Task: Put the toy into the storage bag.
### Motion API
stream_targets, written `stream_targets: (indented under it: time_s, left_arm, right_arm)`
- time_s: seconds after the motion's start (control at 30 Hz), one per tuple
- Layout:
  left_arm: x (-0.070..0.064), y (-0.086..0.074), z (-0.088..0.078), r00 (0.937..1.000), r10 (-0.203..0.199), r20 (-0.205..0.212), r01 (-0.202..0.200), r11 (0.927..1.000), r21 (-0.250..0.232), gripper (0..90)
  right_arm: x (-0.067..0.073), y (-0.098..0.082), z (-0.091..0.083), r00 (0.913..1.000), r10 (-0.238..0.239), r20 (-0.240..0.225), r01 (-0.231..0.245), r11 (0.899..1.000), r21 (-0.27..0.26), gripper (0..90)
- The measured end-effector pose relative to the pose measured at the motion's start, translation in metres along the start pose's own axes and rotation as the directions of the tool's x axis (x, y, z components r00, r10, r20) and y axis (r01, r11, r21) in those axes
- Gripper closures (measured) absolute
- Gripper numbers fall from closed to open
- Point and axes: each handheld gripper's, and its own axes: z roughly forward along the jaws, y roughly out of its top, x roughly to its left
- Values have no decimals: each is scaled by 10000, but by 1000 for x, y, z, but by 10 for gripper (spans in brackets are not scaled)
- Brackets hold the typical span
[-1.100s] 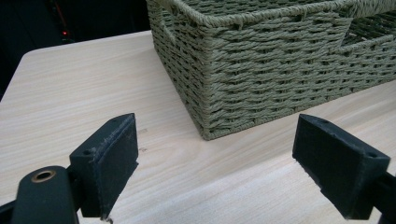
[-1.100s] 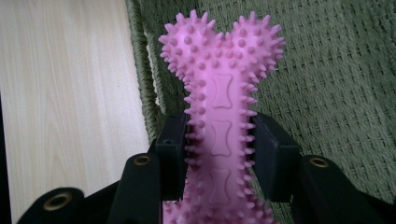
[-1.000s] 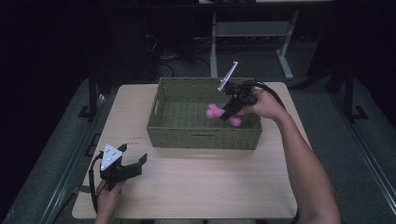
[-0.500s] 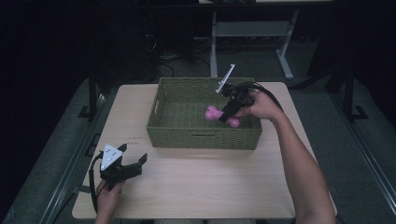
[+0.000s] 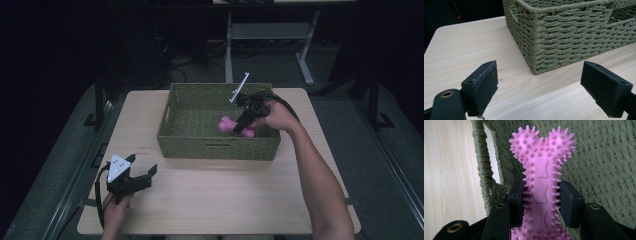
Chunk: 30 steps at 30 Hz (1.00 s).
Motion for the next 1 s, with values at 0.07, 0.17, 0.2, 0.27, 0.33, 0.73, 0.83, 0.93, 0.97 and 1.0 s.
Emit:
stream_targets:
  time_s: [0.07, 0.17, 0.2, 0.27, 0.33, 0.73, 0.83, 0.93, 0.97, 1.0]
  left_arm:
    - [0, 0, 0, 10000, -10, 1, 10, 10000, -7, 138]
    - [0, 0, 0, 10000, 5, 11, -5, 10000, -22, 139]
    - [0, 0, 0, 10000, 7, 4, -7, 10000, -22, 138]
    - [1, 0, -1, 10000, 5, -1, -5, 10000, -12, 139]
    - [1, 0, -1, 10000, -18, -9, 18, 10000, -26, 138]
    - [0, 0, -1, 10000, 39, 24, -39, 10000, -22, 139]
    - [0, 0, -1, 10000, -4, 14, 4, 10000, -28, 139]
    - [0, 0, -1, 10000, 28, 36, -28, 10000, -26, 138]
    - [-1, 0, -1, 10000, 28, 47, -27, 10000, -15, 138]
    - [-1, 0, -1, 10000, 35, 46, -35, 10000, -11, 138]
  right_arm:
    - [-2, -2, 3, 10000, 38, -11, -38, 10000, 28, 578]
    - [-3, -2, 4, 9999, 110, -39, -110, 9999, 115, 578]
    - [-3, -2, 5, 9999, 110, -46, -109, 9999, 109, 578]
    - [-3, -2, 5, 9999, 128, -60, -127, 9999, 101, 578]
    - [-4, -3, 5, 9999, 129, -20, -129, 9998, 122, 578]
    - [-7, -7, 16, 9994, 305, -143, -301, 9992, 265, 577]
    - [-9, -10, 18, 9992, 344, -187, -340, 9992, 211, 577]
    - [-9, -10, 20, 9991, 356, -214, -351, 9991, 235, 576]
    - [-8, -10, 21, 9991, 357, -224, -352, 9991, 236, 576]
    - [-8, -10, 22, 9992, 333, -218, -328, 9992, 223, 576]
